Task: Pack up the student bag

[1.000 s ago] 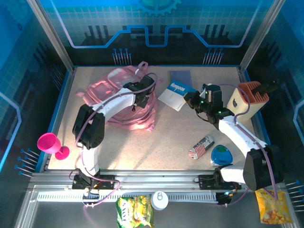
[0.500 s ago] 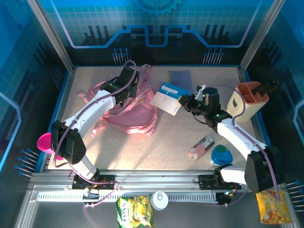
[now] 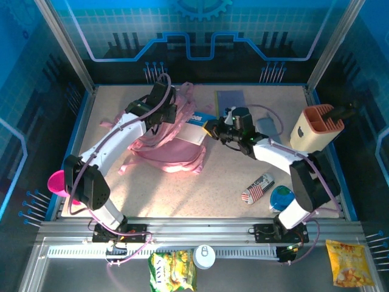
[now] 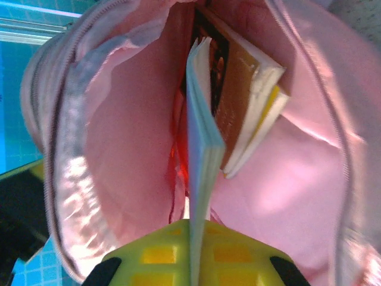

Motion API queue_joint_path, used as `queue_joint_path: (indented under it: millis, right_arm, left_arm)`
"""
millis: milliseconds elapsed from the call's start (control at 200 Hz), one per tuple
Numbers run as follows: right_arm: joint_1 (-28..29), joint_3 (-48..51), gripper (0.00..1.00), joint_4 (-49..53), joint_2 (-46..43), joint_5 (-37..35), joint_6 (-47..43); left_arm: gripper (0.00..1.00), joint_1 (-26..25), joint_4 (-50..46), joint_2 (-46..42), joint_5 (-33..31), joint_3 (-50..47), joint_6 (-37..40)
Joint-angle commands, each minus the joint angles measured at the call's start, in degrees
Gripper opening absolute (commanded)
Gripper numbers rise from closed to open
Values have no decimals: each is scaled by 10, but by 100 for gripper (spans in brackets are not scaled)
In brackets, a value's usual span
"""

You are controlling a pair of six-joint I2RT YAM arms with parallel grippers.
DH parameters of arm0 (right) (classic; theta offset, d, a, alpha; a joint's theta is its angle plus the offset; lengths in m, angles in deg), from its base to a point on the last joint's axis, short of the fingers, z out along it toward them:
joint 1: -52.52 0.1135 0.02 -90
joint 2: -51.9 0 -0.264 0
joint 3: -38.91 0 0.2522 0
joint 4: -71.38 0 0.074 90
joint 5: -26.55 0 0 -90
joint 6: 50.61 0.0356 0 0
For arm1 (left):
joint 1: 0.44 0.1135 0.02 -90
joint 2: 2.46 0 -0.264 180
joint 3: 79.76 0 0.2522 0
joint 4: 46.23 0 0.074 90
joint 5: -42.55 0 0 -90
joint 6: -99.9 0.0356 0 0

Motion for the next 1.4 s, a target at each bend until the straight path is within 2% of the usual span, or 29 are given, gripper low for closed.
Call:
queue_joint_path:
  millis: [0, 305, 415, 590, 670, 745, 825, 930, 1151, 1296, 1381, 1396]
  right_arm:
    - [12, -37, 0, -22, 39, -38, 36]
    - [59, -161, 1, 51, 166, -140, 66]
    - [77, -195, 8, 52, 210, -168, 95]
    - [91, -248, 11, 17, 270, -164, 115]
    - [94, -266, 21, 1, 293, -142, 126]
    - [93, -273, 39, 3, 301, -110, 143]
    - [91, -258, 54, 5, 287, -91, 149]
    - [77, -214, 64, 14, 244, -69, 144]
    - [38, -79, 75, 29, 89, -84, 74]
    - [13, -45, 81, 145, 9, -153, -35]
    - [-12, -57, 82, 205, -4, -180, -105]
    - [-16, -63, 82, 216, -3, -181, -116]
  left_arm:
    - [0, -1, 18, -14, 35, 47, 3]
    - [0, 9, 12, -14, 48, 56, 0]
    - [0, 15, 8, -13, 58, 59, -10]
    - [0, 27, 8, -15, 93, 59, -28]
    - [0, 34, 6, -14, 104, 61, -37]
    - [0, 37, 0, -14, 102, 66, -34]
    - [0, 41, -4, -14, 95, 68, -30]
    - [0, 46, -7, -16, 88, 63, -28]
    - [0, 64, 4, -34, 78, 5, -23]
    - [0, 71, 19, -64, 75, -59, -4]
    - [0, 74, 18, -90, 80, -89, 6]
    - [4, 75, 18, -94, 81, -92, 5]
